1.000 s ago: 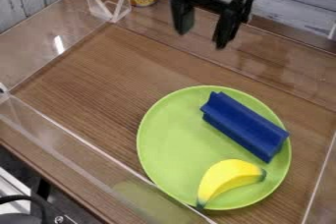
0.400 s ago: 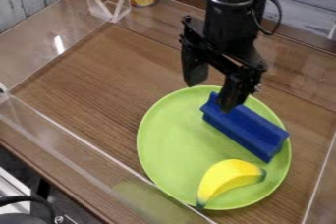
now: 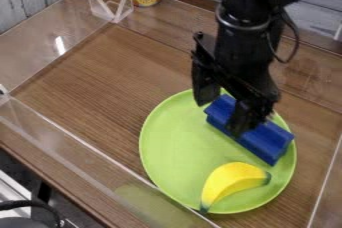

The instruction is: Remove the banana from inside the green plate and put it on the table

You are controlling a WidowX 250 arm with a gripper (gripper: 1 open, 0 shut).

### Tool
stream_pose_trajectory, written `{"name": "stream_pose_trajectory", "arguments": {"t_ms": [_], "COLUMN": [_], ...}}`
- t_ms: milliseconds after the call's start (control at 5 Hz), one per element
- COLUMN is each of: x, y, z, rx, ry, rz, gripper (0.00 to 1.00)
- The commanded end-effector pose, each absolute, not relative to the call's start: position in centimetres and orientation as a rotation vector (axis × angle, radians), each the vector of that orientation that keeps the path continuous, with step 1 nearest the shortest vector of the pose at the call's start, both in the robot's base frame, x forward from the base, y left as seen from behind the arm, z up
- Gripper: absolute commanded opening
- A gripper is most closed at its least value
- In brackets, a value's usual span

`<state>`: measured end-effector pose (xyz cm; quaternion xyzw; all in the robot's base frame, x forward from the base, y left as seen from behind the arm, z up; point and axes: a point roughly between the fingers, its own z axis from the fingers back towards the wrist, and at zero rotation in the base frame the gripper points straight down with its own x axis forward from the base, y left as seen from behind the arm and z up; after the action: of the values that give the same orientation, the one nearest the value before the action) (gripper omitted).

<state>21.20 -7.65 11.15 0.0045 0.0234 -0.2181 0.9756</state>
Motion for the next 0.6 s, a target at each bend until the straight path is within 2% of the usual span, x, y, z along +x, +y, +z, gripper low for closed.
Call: {"name": "stream_pose_trajectory", "arguments": {"t_ms": [0,200,400], "x": [20.4,19.7,19.5], "y": [-8.6,-9.5,-10.0], "z": [11.4,10.5,8.9], "rx": [0.024,0.033,0.039], "ry": [-0.006,-0.028,-0.044], "rz": [-0.464,-0.482,-0.527], "gripper": [1.00,1.00,1.00]}}
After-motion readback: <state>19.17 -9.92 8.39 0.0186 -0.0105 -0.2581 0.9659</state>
